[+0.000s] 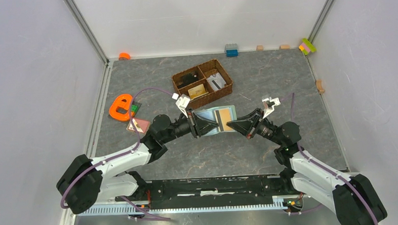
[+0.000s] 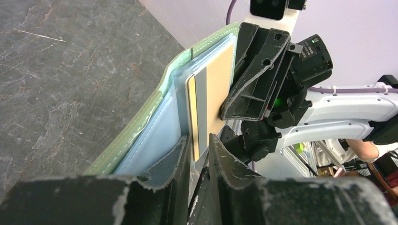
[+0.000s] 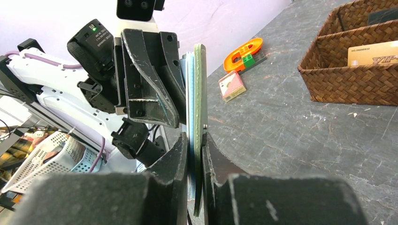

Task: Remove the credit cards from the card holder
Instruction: Remove the credit card from the card holder.

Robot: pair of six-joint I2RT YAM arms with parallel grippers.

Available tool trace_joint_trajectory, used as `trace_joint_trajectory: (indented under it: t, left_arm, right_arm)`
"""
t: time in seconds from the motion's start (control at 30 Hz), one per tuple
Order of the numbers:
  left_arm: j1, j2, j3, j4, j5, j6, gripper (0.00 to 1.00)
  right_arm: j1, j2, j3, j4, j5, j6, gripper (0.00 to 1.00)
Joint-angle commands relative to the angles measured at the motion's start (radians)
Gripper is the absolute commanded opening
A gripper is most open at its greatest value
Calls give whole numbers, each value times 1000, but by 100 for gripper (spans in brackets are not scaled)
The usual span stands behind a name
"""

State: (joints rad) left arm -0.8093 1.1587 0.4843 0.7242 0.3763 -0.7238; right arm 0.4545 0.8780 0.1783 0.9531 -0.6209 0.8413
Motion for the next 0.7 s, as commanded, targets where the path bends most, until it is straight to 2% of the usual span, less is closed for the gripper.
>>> trace_joint_trajectory:
  t: [0.0,0.13,0.23,0.33,0.43,0.47,0.6,0.67]
  left_arm:
    - [-13,-2,12,144,78,-51,25]
    - [-13,-6,10,133,64,-49,24]
    - [-13,-28,20,23,-11,-20,27]
    - [-8,-75,47,-212,-229,29,28]
    - [-7,-127,70,-403,-432,61,34]
    - [-6,-142,69,-420,-456,68,38]
    - [-7,-172,60,-435,-488,65,67]
    - [-7,-168,69,-452,-500,61,78]
  right_arm:
    - [18,11,47,-42,-25,-34,1]
    - [18,13,52,-51,-26,-39,1]
    - [18,8,53,-61,-22,-47,1]
    - [18,-2,54,-92,0,-65,2]
    - [18,-27,52,-126,31,-78,2]
    - [18,-36,51,-139,41,-85,2]
    - [19,-77,48,-174,78,-109,4]
    - [18,-101,45,-191,100,-121,4]
